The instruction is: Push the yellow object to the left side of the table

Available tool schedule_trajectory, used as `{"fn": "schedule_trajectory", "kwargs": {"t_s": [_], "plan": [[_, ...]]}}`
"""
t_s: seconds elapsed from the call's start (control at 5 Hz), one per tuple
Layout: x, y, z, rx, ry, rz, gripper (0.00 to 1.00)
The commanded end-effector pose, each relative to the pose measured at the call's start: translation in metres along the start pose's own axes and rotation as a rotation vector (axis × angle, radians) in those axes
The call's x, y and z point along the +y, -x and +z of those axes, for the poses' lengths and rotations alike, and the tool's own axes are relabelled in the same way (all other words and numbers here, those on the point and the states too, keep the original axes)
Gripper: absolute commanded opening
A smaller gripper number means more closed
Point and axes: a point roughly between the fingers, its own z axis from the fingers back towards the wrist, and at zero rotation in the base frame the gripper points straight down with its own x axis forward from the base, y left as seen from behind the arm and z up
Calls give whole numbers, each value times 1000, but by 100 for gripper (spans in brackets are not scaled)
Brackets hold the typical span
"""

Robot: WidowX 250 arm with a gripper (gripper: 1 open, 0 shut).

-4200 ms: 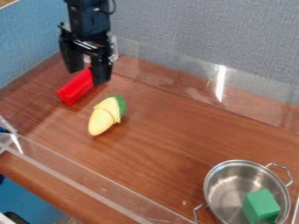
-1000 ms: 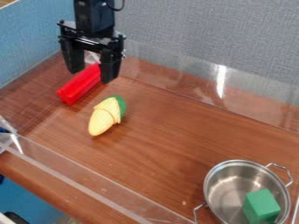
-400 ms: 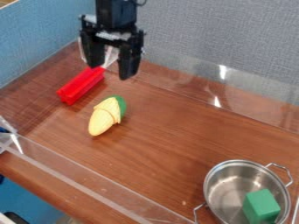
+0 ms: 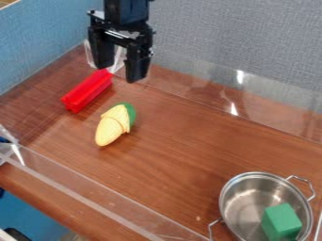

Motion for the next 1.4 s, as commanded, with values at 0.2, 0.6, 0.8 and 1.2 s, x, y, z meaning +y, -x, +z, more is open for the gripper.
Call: {"fn": "schedule_trajectory", "kwargs": {"t_s": [0.2, 0.6, 0.8, 1.2], "plan": [[-8, 0, 16, -27, -16, -1, 100], [-8, -17, 19, -9, -17, -61, 100], [-15, -16, 6, 6, -18, -76, 100], [-12, 3, 2, 11, -25, -3, 100]]}}
